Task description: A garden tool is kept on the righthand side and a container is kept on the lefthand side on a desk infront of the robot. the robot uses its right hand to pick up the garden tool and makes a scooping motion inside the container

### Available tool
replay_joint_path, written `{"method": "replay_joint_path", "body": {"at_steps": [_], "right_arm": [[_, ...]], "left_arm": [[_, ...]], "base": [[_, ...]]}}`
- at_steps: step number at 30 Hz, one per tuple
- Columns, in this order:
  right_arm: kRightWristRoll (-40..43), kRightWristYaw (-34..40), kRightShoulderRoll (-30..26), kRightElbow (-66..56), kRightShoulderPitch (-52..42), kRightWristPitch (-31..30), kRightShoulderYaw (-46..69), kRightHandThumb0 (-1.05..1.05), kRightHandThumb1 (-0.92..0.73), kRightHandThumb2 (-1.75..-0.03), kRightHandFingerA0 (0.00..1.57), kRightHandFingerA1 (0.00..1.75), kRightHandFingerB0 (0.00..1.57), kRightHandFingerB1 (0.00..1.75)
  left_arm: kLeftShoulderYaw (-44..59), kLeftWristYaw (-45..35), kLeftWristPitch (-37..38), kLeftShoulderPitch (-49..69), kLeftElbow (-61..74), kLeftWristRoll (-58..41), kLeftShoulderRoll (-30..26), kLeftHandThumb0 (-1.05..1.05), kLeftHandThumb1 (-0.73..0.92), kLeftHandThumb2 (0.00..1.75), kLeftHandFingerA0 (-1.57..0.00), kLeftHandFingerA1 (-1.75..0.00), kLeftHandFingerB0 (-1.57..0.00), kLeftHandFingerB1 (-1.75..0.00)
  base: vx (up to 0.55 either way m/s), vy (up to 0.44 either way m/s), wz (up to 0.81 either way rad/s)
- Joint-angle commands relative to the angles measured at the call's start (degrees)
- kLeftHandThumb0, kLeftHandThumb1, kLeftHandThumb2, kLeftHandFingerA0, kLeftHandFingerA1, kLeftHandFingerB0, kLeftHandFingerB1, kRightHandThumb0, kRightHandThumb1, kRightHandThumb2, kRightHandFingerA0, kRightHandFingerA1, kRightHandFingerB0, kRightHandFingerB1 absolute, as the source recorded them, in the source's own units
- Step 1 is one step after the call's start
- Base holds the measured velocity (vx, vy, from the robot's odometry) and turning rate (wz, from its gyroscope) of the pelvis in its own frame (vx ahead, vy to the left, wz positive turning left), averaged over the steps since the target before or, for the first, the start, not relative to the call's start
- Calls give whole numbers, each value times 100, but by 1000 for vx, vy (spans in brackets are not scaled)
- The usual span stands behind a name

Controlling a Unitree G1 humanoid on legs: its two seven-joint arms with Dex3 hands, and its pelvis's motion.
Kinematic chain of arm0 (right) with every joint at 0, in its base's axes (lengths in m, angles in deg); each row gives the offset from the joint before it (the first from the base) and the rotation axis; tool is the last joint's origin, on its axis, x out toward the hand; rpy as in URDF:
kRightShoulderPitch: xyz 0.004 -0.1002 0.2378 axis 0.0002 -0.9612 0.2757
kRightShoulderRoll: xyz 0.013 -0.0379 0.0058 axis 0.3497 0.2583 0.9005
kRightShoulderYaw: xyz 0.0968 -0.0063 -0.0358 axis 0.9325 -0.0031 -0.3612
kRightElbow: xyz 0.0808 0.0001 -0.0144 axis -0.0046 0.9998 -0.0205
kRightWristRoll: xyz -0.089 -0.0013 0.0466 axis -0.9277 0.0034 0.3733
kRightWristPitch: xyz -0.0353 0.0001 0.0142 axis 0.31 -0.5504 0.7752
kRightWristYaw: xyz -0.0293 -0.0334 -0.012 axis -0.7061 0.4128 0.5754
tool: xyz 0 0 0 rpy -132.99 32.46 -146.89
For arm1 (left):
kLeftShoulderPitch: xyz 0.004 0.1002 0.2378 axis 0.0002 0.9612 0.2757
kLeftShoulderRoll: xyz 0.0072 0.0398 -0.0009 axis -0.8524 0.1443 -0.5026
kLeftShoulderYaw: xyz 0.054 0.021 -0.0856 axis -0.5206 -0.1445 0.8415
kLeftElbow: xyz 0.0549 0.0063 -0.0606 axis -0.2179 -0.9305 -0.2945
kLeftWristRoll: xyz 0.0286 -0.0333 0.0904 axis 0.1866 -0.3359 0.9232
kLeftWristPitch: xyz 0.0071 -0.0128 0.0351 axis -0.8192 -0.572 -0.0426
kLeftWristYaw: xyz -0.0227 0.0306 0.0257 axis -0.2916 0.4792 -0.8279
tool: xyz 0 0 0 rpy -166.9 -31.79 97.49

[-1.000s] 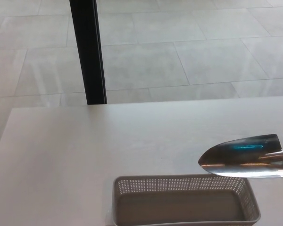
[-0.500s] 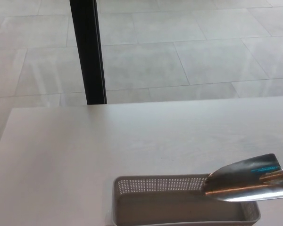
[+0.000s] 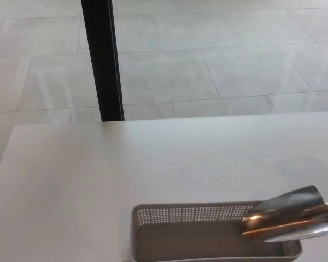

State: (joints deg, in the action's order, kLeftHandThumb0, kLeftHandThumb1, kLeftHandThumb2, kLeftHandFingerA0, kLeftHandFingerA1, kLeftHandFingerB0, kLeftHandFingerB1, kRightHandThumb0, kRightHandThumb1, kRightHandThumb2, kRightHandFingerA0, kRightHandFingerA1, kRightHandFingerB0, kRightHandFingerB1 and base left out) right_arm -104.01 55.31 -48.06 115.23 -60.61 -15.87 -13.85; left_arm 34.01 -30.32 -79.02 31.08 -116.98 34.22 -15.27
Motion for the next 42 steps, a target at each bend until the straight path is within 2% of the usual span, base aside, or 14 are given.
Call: {"method": "replay_joint_path", "body": {"at_steps": [1, 3, 4, 5, 6, 10, 15, 22, 25, 32, 36, 40, 41, 42], "right_arm": [[-458, 393, 50, -238, 215, -103, -211, -17, -42, -89, 92, 171, 79, 148], [-501, 281, 38, -351, 236, -176, -301, -17, -41, -92, 92, 169, 80, 146], [-612, 228, 58, -501, 305, -154, -419, -21, -42, -88, 110, 160, 78, 128], [-675, 144, 53, -637, 335, -156, -490, -21, -42, -88, 110, 160, 78, 128], [-751, 63, -4, -756, 380, -134, -580, -18, -44, -79, 93, 168, 84, 130], [-835, 79, -33, -1048, 449, 4, -766, -23, -43, -84, 92, 169, 84, 134], [-705, -304, 73, -1268, 543, 13, -1024, -25, -46, -81, 93, 170, 91, 119], [-693, -788, 352, -1548, 405, -476, -1250, -27, -51, -75, 94, 166, 93, 105], [-346, -1966, 710, -1843, 248, -1235, -1382, -32, -66, -72, 93, 159, 91, 86], [-264, -2511, 1297, -1886, 161, -1895, -1510, -25, -57, -80, 95, 164, 90, 83], [-287, -2647, 1810, -1816, 113, -2271, -1688, -23, -55, -88, 93, 165, 89, 109], [-234, -2635, 2147, -1723, 78, -2360, -1812, -25, -58, -91, 93, 168, 90, 97], [-179, -2622, 2327, -1710, 46, -2403, -1873, -22, -55, -92, 91, 172, 86, 113], [-199, -2620, 2397, -1730, 29, -2448, -1893, -22, -57, -87, 90, 173, 86, 110]], "left_arm": [[-16, 49, -63, -34, 45, 1, -125, -43, 71, 60, -67, -71, -49, -56], [28, -17, -46, -13, 77, -58, -112, -41, 72, 61, -63, -72, -46, -57], [47, -143, 2, 19, 91, -88, -120, -41, 71, 61, -60, -70, -42, -55], [75, -204, 28, 44, 115, -122, -117, -41, 71, 61, -60, -70, -42, -55], [97, -168, -4, 45, 135, -133, -107, -41, 72, 60, -61, -69, -43, -54], [96, -90, -118, 40, 129, -116, -54, -41, 70, 60, -66, -73, -47, -55], [88, -129, -121, 76, 248, -122, -42, -43, 70, 60, -65, -74, -46, -55], [133, -166, -114, -14, 117, -159, -53, -38, 73, 62, -60, -69, -42, -52], [69, -155, -97, 40, 182, -105, -48, -41, 72, 60, -64, -71, -43, -53], [90, -170, -64, 0, 89, -124, -44, -41, 71, 60, -64, -72, -44, -54], [61, -98, -24, 14, 83, -86, -36, -42, 69, 60, -66, -73, -47, -54], [99, -154, -50, 4, 88, -132, -44, -41, 71, 61, -65, -72, -45, -54], [63, -145, -81, -10, 62, -95, -55, -43, 70, 60, -64, -70, -44, -52], [55, -132, -75, -8, 63, -86, -50, -43, 70, 60, -64, -70, -44, -52]], "base": [[0, 0, 0], [0, 0, 0], [0, 0, 0], [0, 0, 0], [0, 0, 0], [0, 0, 0], [0, 0, 0], [0, 0, 0], [0, 0, 0], [0, 0, 0], [0, 0, 0], [0, 0, 0], [0, 0, 0], [0, 0, 0]]}}
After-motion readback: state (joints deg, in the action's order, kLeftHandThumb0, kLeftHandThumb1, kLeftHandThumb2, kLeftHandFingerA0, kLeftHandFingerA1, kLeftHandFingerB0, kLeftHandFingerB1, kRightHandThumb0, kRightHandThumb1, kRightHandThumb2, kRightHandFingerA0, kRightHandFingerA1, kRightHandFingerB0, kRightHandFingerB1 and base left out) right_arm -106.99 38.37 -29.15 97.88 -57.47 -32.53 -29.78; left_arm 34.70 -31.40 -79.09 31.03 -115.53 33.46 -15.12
